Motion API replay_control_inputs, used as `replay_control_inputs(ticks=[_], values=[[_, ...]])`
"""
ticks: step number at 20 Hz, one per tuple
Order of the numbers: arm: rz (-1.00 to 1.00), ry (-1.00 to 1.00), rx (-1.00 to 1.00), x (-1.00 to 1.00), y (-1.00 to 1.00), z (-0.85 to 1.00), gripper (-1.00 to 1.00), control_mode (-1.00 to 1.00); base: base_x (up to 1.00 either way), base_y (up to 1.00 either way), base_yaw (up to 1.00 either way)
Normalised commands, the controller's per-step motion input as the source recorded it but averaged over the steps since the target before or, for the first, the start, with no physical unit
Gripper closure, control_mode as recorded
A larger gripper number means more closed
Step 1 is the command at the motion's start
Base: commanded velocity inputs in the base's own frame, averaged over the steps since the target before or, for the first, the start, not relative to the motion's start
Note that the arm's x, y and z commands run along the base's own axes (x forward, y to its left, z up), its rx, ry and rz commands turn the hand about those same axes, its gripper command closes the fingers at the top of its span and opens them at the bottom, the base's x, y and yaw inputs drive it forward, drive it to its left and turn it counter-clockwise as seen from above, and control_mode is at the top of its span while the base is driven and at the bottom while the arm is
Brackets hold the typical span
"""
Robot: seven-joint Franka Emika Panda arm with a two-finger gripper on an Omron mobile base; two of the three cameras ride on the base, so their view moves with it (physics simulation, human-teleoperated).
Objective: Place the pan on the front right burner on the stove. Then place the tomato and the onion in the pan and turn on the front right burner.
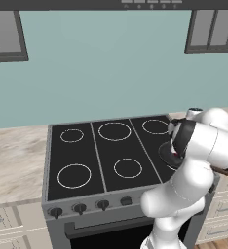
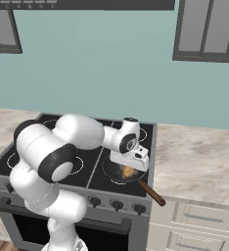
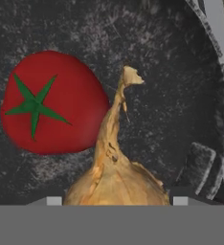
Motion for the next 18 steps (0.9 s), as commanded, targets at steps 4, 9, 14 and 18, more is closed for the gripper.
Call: replay_control_inputs(ticks=[4,9,14,18], values=[[0.00,0.05,0.00,0.00,0.11,-0.11,-1.00,-1.00,0.00,0.00,0.00],[0.00,0.01,0.00,-0.03,0.00,0.00,-1.00,-1.00,0.00,0.00,0.00],[0.00,0.00,0.00,-0.21,0.00,0.00,-1.00,-1.00,0.00,0.00,0.00],[0.00,0.00,0.00,-0.36,0.00,0.03,-1.00,-1.00,0.00,0.00,0.00]])
